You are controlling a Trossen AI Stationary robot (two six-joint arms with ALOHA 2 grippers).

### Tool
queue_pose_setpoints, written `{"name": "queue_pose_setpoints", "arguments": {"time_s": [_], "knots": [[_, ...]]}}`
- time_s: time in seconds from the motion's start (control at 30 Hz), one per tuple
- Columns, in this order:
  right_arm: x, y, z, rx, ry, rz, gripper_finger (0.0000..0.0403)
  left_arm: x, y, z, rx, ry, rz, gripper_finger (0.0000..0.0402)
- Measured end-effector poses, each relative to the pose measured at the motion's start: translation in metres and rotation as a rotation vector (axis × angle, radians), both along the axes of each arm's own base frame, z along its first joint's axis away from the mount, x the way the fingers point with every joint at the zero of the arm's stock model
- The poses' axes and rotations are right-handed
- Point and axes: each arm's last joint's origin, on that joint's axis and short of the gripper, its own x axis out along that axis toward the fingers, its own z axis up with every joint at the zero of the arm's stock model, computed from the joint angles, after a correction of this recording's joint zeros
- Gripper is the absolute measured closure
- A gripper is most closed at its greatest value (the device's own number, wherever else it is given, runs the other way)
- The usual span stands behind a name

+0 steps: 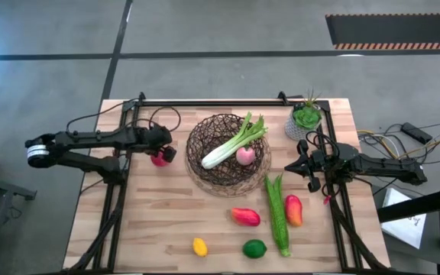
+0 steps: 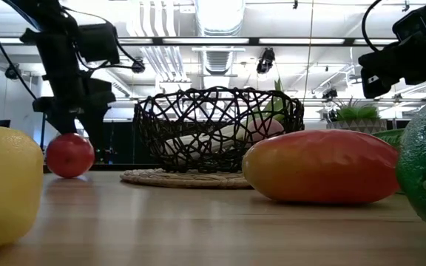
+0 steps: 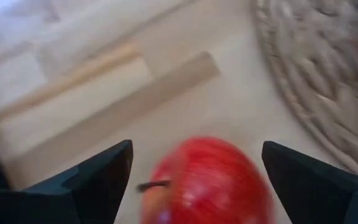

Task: Build produce basket
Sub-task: Put the red apple into the black mesh basket

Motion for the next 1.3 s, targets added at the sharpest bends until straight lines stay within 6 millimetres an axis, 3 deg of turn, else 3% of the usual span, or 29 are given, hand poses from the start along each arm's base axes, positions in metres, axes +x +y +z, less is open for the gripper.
{"name": "queue_pose_setpoints", "arguments": {"time_s": [0.23,0.63,1.0,1.3], "knots": [[0.0,0.0,0.0,0.0,0.0,0.0,0.0394,0.005,-0.029,0.004,-0.054,-0.081,-0.031,0.006],[0.0,0.0,0.0,0.0,0.0,0.0,0.0394,0.015,-0.074,0.004,0.082,-0.169,-0.089,0.006],[0.0,0.0,0.0,0.0,0.0,0.0,0.0394,0.022,-0.077,-0.009,0.117,-0.089,-0.107,0.0061],[0.0,0.0,0.0,0.0,0.0,0.0,0.0394,0.02,-0.077,0.0,0.13,-0.112,-0.115,0.0061]]}}
